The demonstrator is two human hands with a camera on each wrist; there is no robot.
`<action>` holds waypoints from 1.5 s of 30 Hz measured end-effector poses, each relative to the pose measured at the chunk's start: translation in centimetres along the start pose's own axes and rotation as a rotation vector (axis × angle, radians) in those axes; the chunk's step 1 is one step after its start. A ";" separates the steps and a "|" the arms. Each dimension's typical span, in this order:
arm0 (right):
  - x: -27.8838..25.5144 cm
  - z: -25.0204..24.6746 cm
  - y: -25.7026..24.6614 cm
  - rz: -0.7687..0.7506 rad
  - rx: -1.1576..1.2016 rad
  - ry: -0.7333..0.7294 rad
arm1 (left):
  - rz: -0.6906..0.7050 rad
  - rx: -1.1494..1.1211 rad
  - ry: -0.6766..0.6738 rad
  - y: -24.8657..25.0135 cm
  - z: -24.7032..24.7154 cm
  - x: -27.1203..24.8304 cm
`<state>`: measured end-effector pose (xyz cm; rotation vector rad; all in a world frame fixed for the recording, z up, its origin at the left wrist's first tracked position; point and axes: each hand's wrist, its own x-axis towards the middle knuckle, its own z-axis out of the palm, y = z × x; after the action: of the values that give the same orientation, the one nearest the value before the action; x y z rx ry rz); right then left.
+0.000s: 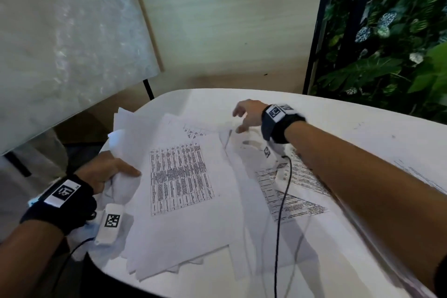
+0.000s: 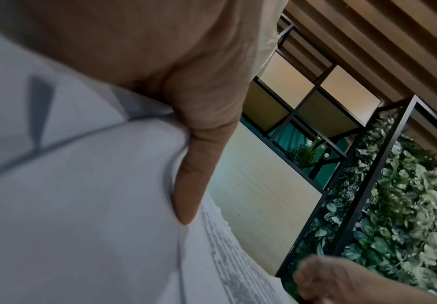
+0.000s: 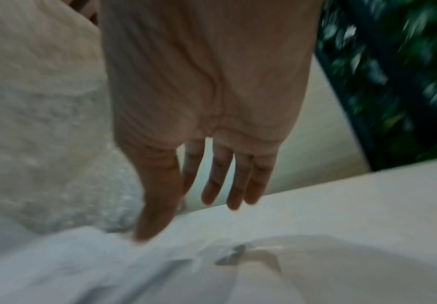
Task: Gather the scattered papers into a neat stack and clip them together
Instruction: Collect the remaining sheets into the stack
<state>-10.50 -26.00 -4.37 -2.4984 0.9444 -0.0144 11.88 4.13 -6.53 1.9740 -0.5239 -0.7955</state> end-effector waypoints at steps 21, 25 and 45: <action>-5.0 3.0 1.5 -0.290 -0.193 -0.380 | 0.097 0.021 0.051 0.2 -3.7 0.6; -4.2 3.1 1.8 -0.290 -0.138 -0.319 | 0.127 -0.014 0.050 -0.1 -3.9 0.3; -0.1 -4.8 -0.6 0.077 0.562 0.970 | -0.008 -0.050 -0.074 -1.8 -2.7 1.4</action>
<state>-11.06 -27.58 0.19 -1.8561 1.1519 -1.3550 14.83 5.77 -7.57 1.9073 -0.5353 -0.8811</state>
